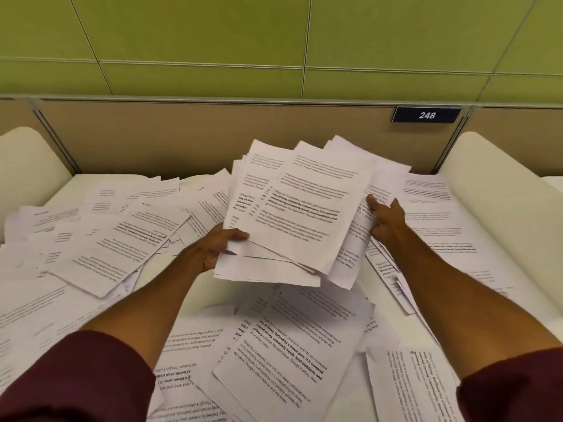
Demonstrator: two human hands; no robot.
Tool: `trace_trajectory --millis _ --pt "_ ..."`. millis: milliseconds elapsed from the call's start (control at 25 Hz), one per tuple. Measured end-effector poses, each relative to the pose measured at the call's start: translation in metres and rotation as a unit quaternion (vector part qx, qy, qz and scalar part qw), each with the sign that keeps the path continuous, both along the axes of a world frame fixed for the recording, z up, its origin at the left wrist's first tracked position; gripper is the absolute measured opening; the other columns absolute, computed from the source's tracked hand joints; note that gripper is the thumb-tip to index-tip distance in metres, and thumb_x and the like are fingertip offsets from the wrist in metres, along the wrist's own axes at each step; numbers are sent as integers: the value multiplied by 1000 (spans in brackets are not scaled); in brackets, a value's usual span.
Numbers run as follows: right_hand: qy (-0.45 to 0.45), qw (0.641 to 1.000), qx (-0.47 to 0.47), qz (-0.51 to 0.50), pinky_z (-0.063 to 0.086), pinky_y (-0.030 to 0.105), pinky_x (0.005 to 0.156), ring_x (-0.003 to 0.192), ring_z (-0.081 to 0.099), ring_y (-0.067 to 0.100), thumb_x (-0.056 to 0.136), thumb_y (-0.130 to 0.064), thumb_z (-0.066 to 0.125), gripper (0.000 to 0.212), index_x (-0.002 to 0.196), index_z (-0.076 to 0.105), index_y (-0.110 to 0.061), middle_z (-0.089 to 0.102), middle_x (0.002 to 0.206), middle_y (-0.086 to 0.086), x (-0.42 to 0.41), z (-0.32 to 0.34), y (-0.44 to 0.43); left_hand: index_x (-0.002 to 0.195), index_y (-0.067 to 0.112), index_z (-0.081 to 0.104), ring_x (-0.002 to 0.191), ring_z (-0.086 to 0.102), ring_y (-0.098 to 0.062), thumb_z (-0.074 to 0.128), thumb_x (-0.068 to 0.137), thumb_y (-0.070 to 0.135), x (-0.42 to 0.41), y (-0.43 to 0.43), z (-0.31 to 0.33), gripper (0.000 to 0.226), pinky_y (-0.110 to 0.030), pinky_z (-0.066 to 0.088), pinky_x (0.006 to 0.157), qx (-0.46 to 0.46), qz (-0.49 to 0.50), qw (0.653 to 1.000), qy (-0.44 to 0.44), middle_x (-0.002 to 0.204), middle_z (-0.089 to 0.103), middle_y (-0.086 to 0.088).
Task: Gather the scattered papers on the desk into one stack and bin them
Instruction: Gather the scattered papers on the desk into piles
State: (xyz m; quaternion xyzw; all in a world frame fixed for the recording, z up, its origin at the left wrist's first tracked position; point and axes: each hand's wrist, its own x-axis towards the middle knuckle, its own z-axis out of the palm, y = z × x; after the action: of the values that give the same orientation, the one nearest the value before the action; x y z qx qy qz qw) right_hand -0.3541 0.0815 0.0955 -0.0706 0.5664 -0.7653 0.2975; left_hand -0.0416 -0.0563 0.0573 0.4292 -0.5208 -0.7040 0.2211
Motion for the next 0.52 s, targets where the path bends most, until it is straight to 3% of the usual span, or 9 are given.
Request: trace_trajectory --millis 80,200,320,440,520 --pt "12 997 23 68 45 56 100 112 58 39 91 11 54 41 131 51 3 61 123 23 0 -3 3 112 13 63 96 66 -32 63 82 -2 -18 9 0 33 -44 58 80 14 -13 1000 15 118 65 -14" --pt "15 983 96 158 48 56 98 93 63 36 92 -2 58 14 105 64 -5 65 106 20 8 -1 10 98 14 69 84 70 -27 65 81 0 -36 22 -3 23 -39 59 73 31 -14 999 22 109 69 -14" --pt "-36 965 121 231 60 44 78 77 68 30 95 -16 57 18 103 64 -1 71 95 16 11 -6 24 103 13 70 85 69 -30 68 79 10 -34 32 -15 24 -41 58 78 71 -12 997 -8 103 73 -13" --pt "-99 950 136 263 57 29 47 49 65 20 98 -11 49 32 70 62 -6 68 58 7 12 -20 37 108 11 68 81 72 -30 67 79 11 -30 43 -24 28 -40 59 70 118 -53 991 -26 96 76 -12" --pt "-112 939 141 292 54 27 45 45 63 19 98 -11 49 34 65 57 -8 64 54 6 19 -28 45 111 8 65 80 73 -28 65 82 4 -31 53 -28 30 -39 60 64 131 -83 988 -24 95 76 -12"
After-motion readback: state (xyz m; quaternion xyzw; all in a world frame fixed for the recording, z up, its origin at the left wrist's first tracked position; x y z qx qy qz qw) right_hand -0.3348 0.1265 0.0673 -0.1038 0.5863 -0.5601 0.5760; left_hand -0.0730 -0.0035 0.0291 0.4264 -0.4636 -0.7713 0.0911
